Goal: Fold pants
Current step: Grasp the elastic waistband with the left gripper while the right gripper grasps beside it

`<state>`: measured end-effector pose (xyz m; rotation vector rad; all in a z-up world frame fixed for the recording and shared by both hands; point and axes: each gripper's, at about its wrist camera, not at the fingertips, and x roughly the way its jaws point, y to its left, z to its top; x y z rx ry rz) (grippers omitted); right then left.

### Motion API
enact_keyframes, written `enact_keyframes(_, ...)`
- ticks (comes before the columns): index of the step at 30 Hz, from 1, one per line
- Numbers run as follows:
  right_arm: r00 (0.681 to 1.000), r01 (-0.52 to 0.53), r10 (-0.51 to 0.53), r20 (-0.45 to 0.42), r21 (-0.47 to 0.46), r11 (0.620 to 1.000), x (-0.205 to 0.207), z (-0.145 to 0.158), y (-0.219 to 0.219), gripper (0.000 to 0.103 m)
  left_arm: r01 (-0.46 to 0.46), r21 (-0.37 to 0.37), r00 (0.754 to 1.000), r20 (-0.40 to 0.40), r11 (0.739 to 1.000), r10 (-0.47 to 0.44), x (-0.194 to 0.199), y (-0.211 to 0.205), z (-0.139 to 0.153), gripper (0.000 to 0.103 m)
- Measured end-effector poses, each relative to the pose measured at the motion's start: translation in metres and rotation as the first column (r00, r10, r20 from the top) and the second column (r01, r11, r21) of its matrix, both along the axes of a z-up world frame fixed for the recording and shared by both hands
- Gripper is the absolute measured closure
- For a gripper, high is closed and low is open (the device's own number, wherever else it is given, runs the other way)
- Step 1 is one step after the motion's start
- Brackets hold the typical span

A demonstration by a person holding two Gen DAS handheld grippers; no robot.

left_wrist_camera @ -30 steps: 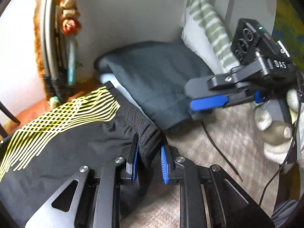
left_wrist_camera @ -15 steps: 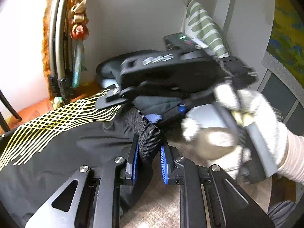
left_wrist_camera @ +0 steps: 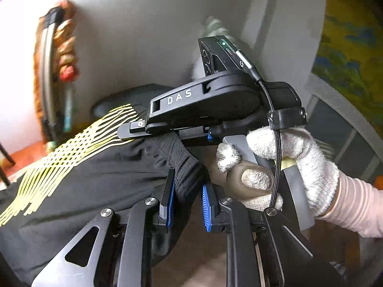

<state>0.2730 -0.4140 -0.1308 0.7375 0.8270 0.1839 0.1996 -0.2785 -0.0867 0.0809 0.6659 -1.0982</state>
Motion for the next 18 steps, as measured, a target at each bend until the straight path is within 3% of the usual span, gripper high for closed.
enact_keyframes(6,0.997,0.074,-0.074,0.001,-0.062,0.995,-0.072,0.029,-0.024,0.093,0.108,-0.011,0.994,-0.008,0.994,-0.108,-0.057,-0.033,0.010,0.086)
enact_keyframes(10,0.995,0.096,-0.097,-0.003,-0.090,0.991,-0.100,0.042,-0.035,0.093,0.115,-0.037,0.993,-0.027,0.993,-0.116,-0.069,-0.035,0.015,0.086)
enact_keyframes(14,0.996,0.092,-0.091,0.014,-0.098,0.991,-0.097,0.051,-0.026,0.093,0.074,-0.062,0.997,-0.027,0.995,-0.076,-0.065,-0.011,0.023,0.086)
enact_keyframes(18,0.998,0.035,-0.029,0.047,-0.137,0.990,-0.080,0.068,0.010,0.093,0.012,-0.082,1.000,-0.013,0.997,-0.013,-0.059,0.028,0.030,0.086)
